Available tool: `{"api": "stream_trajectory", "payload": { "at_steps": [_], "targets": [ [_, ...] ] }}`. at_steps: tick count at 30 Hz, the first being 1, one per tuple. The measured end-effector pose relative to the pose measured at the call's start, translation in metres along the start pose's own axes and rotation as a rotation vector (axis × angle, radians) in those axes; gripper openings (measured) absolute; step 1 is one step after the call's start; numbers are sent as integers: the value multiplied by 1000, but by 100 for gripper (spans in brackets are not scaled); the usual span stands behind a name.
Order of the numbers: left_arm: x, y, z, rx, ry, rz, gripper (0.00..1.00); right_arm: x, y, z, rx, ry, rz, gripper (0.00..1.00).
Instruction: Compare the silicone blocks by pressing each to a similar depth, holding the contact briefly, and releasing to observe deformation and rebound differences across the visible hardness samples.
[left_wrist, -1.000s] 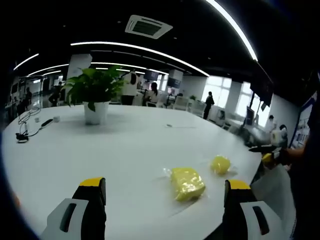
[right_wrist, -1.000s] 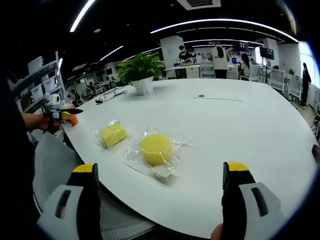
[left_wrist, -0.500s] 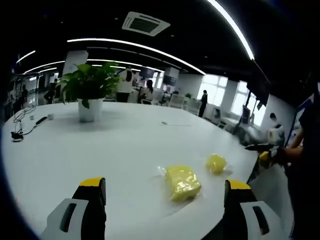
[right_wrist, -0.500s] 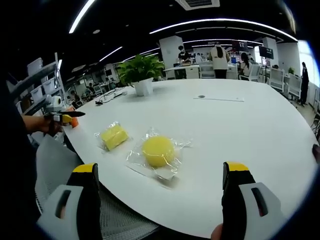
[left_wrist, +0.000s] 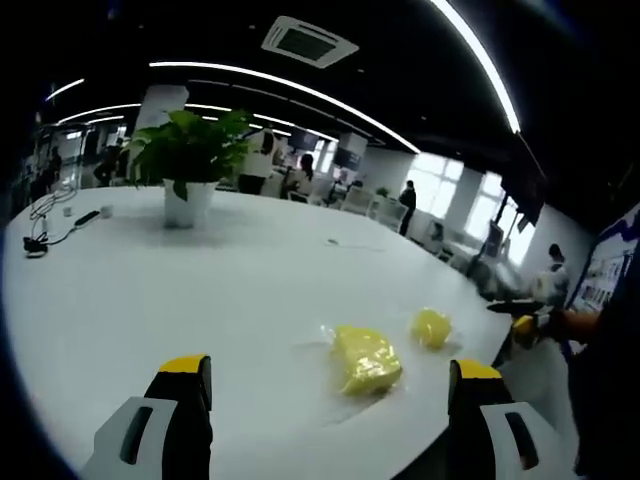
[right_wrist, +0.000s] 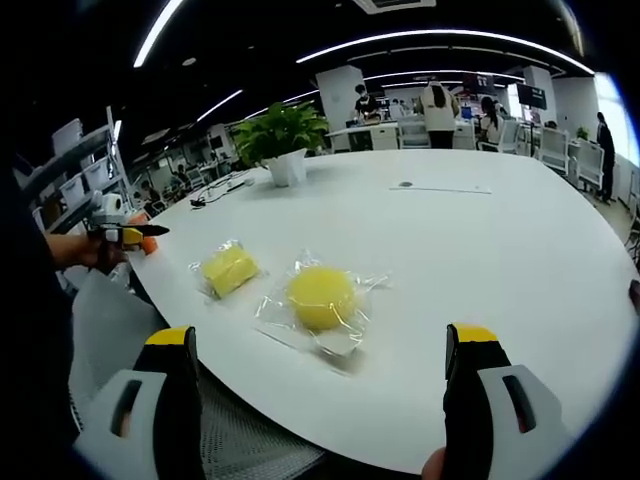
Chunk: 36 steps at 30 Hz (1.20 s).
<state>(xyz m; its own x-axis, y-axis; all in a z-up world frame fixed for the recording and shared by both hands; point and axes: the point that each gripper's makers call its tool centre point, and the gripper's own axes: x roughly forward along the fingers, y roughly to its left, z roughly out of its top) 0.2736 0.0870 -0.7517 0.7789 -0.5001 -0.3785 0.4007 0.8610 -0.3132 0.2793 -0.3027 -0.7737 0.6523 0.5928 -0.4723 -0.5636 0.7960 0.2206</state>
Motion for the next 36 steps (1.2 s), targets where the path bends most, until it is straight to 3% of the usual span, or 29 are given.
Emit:
{"api": "stream_trajectory", "payload": {
  "at_steps": [5, 8, 11, 21, 23, 27, 36],
  "targets": [
    [3, 5, -13, 4, 75, 17, 100, -3, -9, -1, 19, -28, -18, 96],
    [5, 7, -5, 3, 44, 25, 100, -4, -14, -16, 58, 3, -27, 96],
    [7, 7, -3, -31, 25, 28, 100, -7, -13, -12, 4, 9, -22, 96],
    [12, 6, -3, -30, 58, 18, 99, -6, -16, -10, 37, -6, -25, 96],
    [12, 4, -1, -35, 68, 1, 95, -3, -14, -11, 44, -8, -21, 96],
    [16, 8, 8, -32, 63, 1, 100, -1, -6, -11, 34, -3, -1, 96],
    [26, 13, 32, -18, 64, -23, 100, -1, -6, -7, 24, -7, 9, 96]
  ]
}}
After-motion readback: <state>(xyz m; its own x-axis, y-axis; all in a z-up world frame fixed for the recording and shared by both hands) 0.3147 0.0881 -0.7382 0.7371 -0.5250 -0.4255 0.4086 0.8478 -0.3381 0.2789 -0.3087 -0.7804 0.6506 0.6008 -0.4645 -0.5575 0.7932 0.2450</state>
